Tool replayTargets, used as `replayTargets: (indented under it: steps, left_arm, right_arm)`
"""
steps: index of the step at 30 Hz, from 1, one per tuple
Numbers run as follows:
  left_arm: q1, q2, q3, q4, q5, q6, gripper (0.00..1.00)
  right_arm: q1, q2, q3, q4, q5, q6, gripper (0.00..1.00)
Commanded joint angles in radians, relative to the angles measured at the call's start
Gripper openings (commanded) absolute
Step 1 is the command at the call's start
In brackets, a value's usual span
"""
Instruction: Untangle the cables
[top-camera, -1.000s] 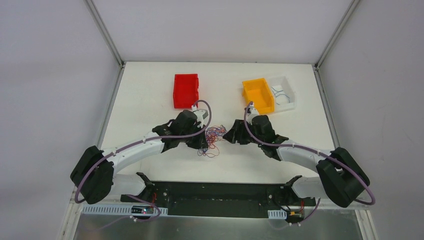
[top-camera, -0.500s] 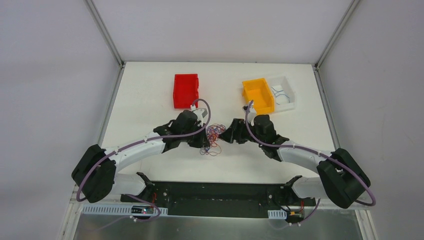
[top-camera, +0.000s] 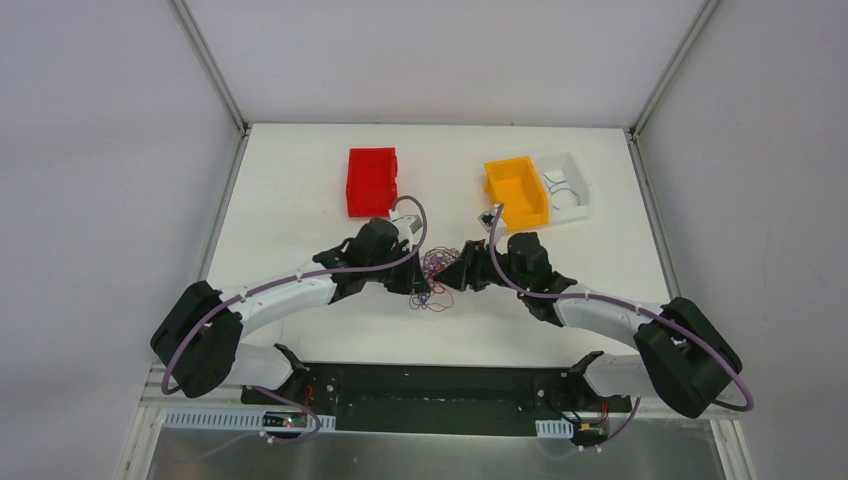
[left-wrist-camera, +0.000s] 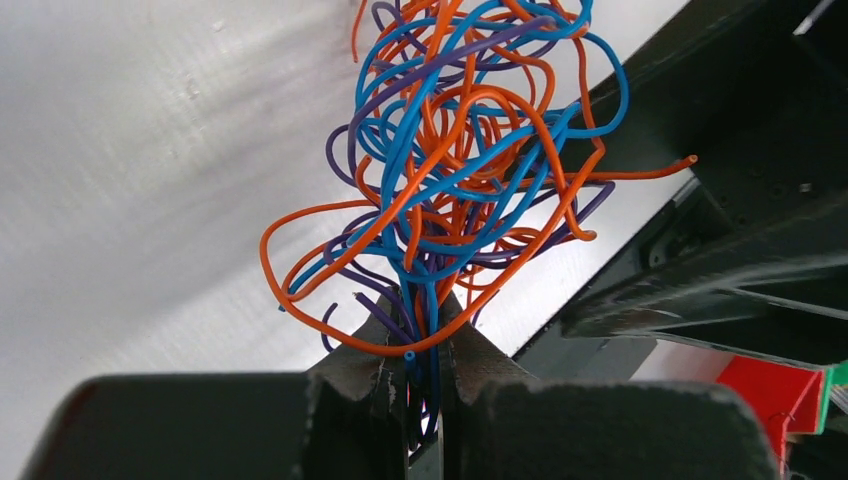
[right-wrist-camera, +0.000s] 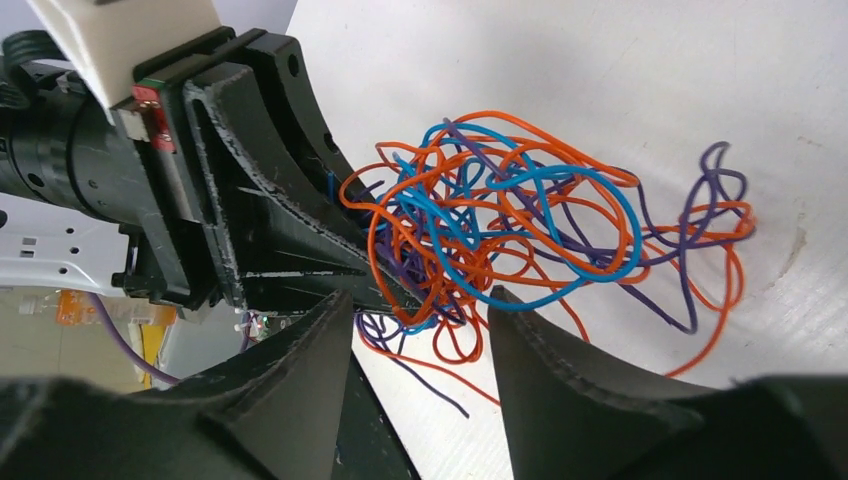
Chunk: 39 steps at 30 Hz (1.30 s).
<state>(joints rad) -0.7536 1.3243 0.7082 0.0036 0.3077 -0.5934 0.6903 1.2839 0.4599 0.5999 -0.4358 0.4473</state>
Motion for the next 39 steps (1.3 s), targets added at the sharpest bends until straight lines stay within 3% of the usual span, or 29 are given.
replayTargets:
  steps: [1,5,7,11,14,20,32,36,39]
  left_arm:
    - [-0.008,-0.006,0.012,0.126,0.09,-0.034,0.0]
    - [-0.008,-0.014,-0.001,0.161,0.131,-0.052,0.0]
    - [-0.008,-0.023,-0.01,0.188,0.153,-0.07,0.02]
    - [-0.007,-0.047,-0.028,0.209,0.15,-0.085,0.39]
    - [-0.008,-0.096,-0.05,0.178,0.079,-0.071,0.57]
    - [-0.008,-0.224,-0.085,0.088,-0.064,-0.024,0.71]
    - [-0.009,-0.234,-0.004,-0.137,-0.254,0.084,0.72]
    - [-0.007,-0.213,0.002,-0.144,-0.29,0.049,0.93]
    - [-0.007,-0.169,0.022,-0.142,-0.256,0.054,0.95]
  right_arm:
    - [0.008,0.004,0.028,0.051,-0.019,-0.006,0.54]
    - [0.008,0.006,0.027,0.047,0.002,-0.008,0.54]
    - [0.008,0.004,0.027,0.047,0.003,-0.009,0.44]
    - [0.008,-0.005,0.026,0.038,0.025,-0.013,0.13]
    - [0.008,-0.009,0.034,0.016,0.036,-0.016,0.0]
    - [0.008,-0.024,0.028,0.002,0.048,-0.023,0.0]
    - [0.008,-0.034,0.028,-0.015,0.064,-0.03,0.0]
    - [0.008,-0.037,0.03,-0.026,0.074,-0.037,0.0]
    - [0.008,-0.035,0.035,-0.044,0.084,-0.042,0.0]
